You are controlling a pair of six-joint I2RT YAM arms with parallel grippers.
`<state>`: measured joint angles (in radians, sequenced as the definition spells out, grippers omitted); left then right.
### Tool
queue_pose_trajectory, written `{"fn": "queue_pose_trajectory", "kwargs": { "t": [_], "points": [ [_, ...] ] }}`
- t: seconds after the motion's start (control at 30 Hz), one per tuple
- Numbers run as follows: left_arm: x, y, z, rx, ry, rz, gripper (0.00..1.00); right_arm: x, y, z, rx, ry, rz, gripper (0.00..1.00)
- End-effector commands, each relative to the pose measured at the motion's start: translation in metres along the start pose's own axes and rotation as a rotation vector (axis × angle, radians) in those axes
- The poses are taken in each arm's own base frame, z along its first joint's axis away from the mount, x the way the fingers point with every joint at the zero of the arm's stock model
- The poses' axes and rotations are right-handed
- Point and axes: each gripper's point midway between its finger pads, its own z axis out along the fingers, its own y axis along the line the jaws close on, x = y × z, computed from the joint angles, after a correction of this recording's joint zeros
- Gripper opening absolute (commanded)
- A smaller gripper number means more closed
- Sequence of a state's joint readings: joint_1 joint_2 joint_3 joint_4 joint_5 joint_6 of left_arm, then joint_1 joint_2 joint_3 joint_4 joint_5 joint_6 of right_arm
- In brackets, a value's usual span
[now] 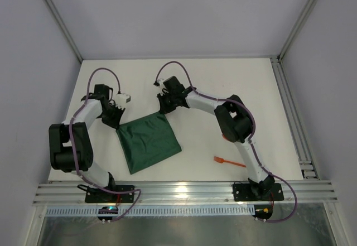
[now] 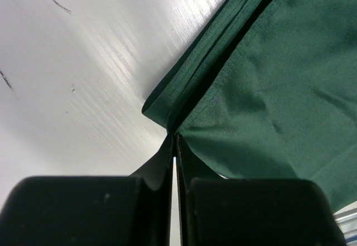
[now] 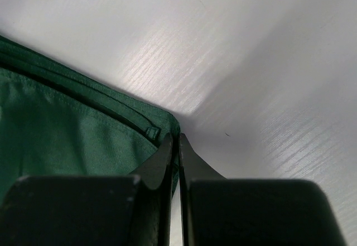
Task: Fold the napkin into a case and place the utensils inside
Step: Smooth out the square-folded napkin at the center of the board.
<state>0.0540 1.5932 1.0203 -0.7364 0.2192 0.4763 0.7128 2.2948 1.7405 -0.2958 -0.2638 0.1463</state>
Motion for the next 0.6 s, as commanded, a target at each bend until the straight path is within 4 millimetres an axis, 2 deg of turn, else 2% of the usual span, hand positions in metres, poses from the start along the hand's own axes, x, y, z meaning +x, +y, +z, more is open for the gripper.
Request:
{"fn": "queue_pose_trajectory", "kwargs": {
  "t": [0.0, 0.03, 0.13, 0.27, 0.33, 0.57],
  "points": [
    [-0.022, 0.017, -0.001, -0.045, -0.061, 0.022, 0.0, -0.003, 0.001, -0.017, -0.002, 0.003, -0.044, 0.04],
    [-0.025, 0.018, -0.001, -0.046, -0.066, 0.023, 0.0, -0.004, 0.001, -0.019, -0.001, 0.003, -0.043, 0.04],
    [-0.026, 0.017, 0.002, -0.033, -0.063, 0.023, 0.0, -0.012, -0.002, -0.028, 0.001, -0.014, -0.028, 0.15],
    [-0.027, 0.016, 0.003, -0.02, -0.064, 0.03, 0.0, -0.04, -0.005, -0.051, -0.022, -0.089, -0.002, 0.24],
    [-0.027, 0.015, 0.004, -0.014, -0.066, 0.031, 0.0, -0.047, -0.004, -0.055, -0.027, -0.102, -0.012, 0.28],
    [-0.033, 0.012, -0.003, 0.004, -0.084, 0.037, 0.0, -0.046, -0.008, -0.041, -0.025, -0.08, 0.013, 0.32]
  ]
}}
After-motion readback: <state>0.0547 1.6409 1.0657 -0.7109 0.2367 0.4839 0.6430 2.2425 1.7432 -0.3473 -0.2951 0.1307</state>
